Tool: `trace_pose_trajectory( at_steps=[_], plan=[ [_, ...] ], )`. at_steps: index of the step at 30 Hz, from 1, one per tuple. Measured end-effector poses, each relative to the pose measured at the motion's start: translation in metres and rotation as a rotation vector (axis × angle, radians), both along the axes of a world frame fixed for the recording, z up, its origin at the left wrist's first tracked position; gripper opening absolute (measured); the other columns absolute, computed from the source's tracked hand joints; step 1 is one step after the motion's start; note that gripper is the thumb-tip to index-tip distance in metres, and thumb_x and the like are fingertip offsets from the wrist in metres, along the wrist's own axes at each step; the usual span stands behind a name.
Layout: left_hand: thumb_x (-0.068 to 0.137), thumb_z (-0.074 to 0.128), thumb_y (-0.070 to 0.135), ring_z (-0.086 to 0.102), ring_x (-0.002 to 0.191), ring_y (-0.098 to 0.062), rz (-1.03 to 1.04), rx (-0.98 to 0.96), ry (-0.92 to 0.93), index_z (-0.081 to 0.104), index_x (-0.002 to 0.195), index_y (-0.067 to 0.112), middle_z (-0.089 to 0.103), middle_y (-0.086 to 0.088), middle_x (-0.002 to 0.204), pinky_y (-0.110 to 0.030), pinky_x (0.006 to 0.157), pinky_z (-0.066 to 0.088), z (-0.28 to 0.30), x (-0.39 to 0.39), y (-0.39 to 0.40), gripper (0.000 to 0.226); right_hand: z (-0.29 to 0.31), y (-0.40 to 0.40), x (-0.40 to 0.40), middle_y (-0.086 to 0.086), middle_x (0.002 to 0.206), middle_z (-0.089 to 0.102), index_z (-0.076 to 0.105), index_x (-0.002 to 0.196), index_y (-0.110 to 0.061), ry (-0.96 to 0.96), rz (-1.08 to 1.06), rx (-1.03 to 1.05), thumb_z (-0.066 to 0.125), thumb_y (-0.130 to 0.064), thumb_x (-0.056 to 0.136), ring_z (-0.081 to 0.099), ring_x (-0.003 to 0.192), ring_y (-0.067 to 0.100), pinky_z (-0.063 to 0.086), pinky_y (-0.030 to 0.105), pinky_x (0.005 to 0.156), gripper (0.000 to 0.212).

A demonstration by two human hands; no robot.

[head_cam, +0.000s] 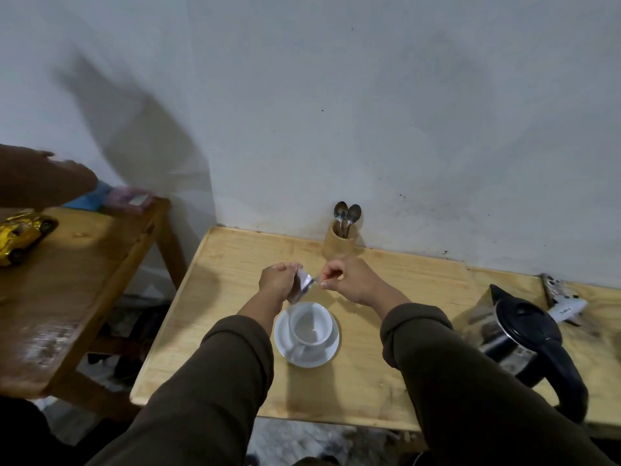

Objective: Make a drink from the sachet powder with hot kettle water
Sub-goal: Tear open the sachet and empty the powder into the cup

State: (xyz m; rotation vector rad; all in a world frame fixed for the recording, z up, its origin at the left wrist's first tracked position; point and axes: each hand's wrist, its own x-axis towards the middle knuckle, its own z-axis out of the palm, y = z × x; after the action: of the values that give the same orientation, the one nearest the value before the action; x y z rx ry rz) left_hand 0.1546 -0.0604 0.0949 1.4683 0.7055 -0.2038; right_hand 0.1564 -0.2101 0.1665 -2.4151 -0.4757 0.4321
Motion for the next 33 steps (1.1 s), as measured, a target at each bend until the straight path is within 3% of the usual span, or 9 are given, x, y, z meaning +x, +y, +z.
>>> trace_pose_trajectory(
  at_steps=[3,6,12,16,18,20,22,27,33],
  plan=[
    [0.087,0.060,0.023,0.061,0.090,-0.028,-0.116,0.094,0.017,0.069,0.082,0.013,0.066,-0.014,0.092,-0.043,0.094,0.053,-0.003,-0.011,-0.003,0.015,-0.008,-0.004,-0.007,-0.002,0.094,0.053,0.068,0.076,-0.011,-0.050,-0.029,-0.024,0.071,-0.007,0.079,0.051,0.084,0.013,0.035,0.009,0.065,0.006],
    [0.088,0.061,0.025,0.059,0.087,-0.027,-0.245,0.239,0.066,0.062,0.065,0.016,0.062,-0.008,0.076,-0.040,0.093,0.052,-0.008,-0.023,-0.003,0.025,-0.019,-0.008,-0.017,0.001,0.096,0.059,0.071,0.079,-0.004,-0.012,-0.043,-0.038,0.071,-0.005,0.077,0.055,0.086,0.014,0.041,0.015,0.072,0.003],
    [0.090,0.050,0.018,0.064,0.111,-0.027,-0.412,0.514,0.148,0.073,0.107,0.007,0.072,-0.011,0.113,-0.027,0.096,0.050,-0.010,-0.031,-0.005,0.030,-0.041,-0.004,-0.039,-0.001,0.068,0.065,0.065,0.070,-0.013,0.097,-0.106,-0.054,0.061,0.001,0.074,0.058,0.063,0.009,0.041,0.012,0.055,0.015],
    [0.086,0.046,0.013,0.065,0.107,-0.021,-0.532,0.695,0.170,0.069,0.081,0.015,0.073,-0.004,0.109,-0.023,0.083,0.045,-0.005,-0.029,-0.008,0.024,-0.051,-0.005,-0.048,0.002,0.069,0.058,0.058,0.074,-0.014,0.130,-0.114,0.001,0.062,0.005,0.073,0.054,0.067,0.015,0.044,0.020,0.061,0.020],
    [0.086,0.044,0.011,0.066,0.092,-0.020,-0.572,0.785,0.211,0.060,0.069,0.014,0.069,-0.003,0.088,-0.023,0.076,0.047,-0.002,-0.025,-0.010,0.023,-0.055,-0.006,-0.051,0.002,0.074,0.059,0.057,0.079,-0.017,0.161,-0.097,-0.009,0.074,-0.002,0.070,0.054,0.069,0.015,0.048,0.026,0.065,0.025],
    [0.085,0.047,0.012,0.052,0.061,-0.014,-0.586,0.820,0.247,0.046,0.057,0.013,0.050,0.001,0.062,-0.018,0.054,0.038,0.000,-0.023,-0.012,0.028,-0.060,-0.006,-0.054,0.002,0.077,0.059,0.056,0.082,-0.019,0.165,-0.094,-0.031,0.080,-0.011,0.068,0.054,0.069,0.014,0.048,0.027,0.067,0.029],
    [0.084,0.050,0.012,0.038,0.050,-0.010,-0.629,0.854,0.293,0.039,0.052,0.014,0.041,0.003,0.056,-0.019,0.046,0.029,0.002,-0.022,-0.014,0.033,-0.065,-0.008,-0.057,0.001,0.077,0.059,0.057,0.081,-0.020,0.123,-0.107,-0.034,0.076,-0.013,0.073,0.053,0.070,0.014,0.045,0.024,0.065,0.022],
    [0.083,0.053,0.012,0.040,0.051,-0.010,-0.676,0.881,0.356,0.043,0.051,0.015,0.044,0.004,0.056,-0.018,0.054,0.035,0.004,-0.018,-0.015,0.034,-0.071,-0.010,-0.056,-0.006,0.066,0.056,0.063,0.074,-0.018,0.055,-0.126,-0.012,0.068,-0.008,0.080,0.051,0.062,0.007,0.038,0.009,0.058,0.013],
    [0.086,0.051,0.015,0.038,0.049,-0.010,-0.586,0.786,0.344,0.040,0.051,0.016,0.044,0.004,0.054,-0.017,0.046,0.029,0.013,-0.016,-0.019,0.036,-0.074,-0.008,-0.054,0.002,0.066,0.054,0.056,0.070,-0.021,0.077,-0.139,0.012,0.066,-0.009,0.078,0.048,0.063,0.015,0.038,0.015,0.057,0.018]
  ],
)
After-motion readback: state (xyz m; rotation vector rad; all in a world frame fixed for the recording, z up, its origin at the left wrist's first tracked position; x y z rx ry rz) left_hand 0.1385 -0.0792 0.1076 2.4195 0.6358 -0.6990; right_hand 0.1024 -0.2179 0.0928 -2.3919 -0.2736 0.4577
